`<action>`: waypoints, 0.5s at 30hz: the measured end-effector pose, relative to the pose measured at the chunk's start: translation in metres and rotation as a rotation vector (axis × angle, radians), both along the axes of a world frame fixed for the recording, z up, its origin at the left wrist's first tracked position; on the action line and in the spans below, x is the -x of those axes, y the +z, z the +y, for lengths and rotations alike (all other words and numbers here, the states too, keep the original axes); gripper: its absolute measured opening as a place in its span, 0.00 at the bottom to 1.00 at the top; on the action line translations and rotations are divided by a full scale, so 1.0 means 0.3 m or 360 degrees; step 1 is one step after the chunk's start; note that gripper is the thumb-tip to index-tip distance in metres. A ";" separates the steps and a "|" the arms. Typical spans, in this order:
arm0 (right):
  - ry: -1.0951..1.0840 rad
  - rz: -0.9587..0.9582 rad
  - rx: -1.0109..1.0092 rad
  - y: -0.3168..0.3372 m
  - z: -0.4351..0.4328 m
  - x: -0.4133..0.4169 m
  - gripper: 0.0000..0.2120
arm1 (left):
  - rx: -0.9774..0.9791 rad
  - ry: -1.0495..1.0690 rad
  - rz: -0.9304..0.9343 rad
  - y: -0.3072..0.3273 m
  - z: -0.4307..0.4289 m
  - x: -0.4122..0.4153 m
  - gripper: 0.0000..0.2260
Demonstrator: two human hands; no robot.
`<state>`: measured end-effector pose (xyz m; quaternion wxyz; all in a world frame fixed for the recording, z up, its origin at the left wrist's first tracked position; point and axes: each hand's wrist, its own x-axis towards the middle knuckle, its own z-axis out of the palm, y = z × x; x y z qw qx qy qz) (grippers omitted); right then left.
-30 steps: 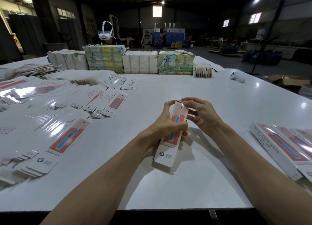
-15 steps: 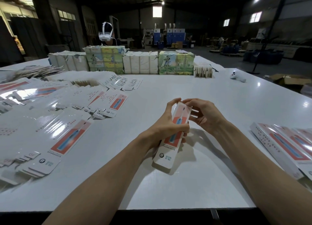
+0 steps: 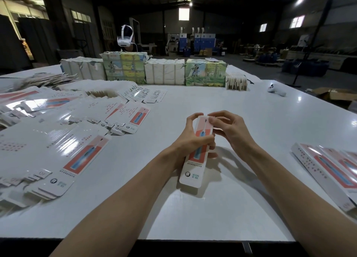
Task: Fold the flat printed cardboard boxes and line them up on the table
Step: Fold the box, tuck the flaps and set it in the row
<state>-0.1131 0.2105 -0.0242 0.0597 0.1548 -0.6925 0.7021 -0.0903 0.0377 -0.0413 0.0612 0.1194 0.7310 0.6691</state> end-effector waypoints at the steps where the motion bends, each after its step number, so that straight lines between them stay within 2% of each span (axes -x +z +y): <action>1: -0.0007 0.0007 -0.0008 0.002 0.001 -0.003 0.08 | 0.0002 -0.0007 -0.0004 0.000 0.000 -0.002 0.39; 12: -0.0112 0.0096 -0.0069 0.003 -0.010 -0.011 0.07 | -0.0069 -0.0005 -0.0062 0.011 0.009 -0.017 0.38; 15: -0.0167 0.0138 -0.0125 -0.003 -0.022 -0.008 0.08 | -0.0236 -0.0029 -0.0122 0.017 0.012 -0.031 0.39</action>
